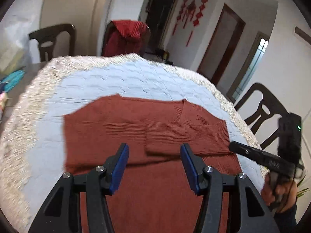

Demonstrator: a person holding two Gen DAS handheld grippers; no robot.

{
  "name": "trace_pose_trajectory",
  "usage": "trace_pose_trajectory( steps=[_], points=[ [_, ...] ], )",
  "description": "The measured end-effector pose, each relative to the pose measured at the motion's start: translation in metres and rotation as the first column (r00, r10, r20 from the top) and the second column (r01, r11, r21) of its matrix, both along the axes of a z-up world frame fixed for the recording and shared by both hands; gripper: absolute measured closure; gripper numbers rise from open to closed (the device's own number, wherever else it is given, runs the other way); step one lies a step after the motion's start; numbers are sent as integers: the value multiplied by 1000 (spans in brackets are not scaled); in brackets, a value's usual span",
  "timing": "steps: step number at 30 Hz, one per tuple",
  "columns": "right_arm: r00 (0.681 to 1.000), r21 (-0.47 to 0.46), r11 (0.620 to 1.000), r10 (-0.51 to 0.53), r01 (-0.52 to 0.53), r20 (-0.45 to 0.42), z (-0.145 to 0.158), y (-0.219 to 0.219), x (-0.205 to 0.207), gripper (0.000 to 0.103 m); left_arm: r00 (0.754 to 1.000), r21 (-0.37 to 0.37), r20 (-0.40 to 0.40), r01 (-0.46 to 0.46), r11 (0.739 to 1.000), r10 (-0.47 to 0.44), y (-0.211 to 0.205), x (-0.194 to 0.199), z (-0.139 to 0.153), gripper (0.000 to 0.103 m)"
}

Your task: Fold small clothes

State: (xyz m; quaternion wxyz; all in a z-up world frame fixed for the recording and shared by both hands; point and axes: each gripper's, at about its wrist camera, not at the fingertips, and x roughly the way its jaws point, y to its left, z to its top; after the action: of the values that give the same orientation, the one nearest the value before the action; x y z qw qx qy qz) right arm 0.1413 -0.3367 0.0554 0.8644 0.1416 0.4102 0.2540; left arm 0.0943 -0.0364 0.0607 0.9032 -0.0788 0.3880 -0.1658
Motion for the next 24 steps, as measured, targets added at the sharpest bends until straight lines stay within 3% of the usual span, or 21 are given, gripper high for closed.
trace_pose_trajectory(
  steps=[2,3,6,8,11,13,15,24],
  points=[
    [999,-34,998,-47,47,-8,-4,-11,0,75,1000,13,-26,4,1000,-4,-11,19,-14,49],
    [998,-41,997,-65,64,-11,-7,-17,0,75,999,16,-42,7,1000,-6,-13,24,-21,57],
    [995,-49,994,-101,100,-20,-13,-31,1,75,994,29,-112,-4,1000,8,-20,41,-45,61],
    [994,-44,993,-111,110,-19,-14,-36,3,75,993,41,-114,-12,999,17,-22,44,-53,64],
    [994,-66,992,-106,105,-11,-20,-34,11,75,994,48,-106,4,999,1,-23,38,-51,78],
    [992,-119,986,-122,117,-38,-31,-35,17,82,994,43,-106,17,999,-12,-22,32,-48,82],
    [989,-104,986,-137,131,-50,-35,-44,18,91,994,32,-108,27,999,-23,-19,26,-46,83],
    [989,-103,983,-150,151,14,-15,-54,26,91,998,31,-47,45,999,-43,-30,33,-19,83]
  ],
)
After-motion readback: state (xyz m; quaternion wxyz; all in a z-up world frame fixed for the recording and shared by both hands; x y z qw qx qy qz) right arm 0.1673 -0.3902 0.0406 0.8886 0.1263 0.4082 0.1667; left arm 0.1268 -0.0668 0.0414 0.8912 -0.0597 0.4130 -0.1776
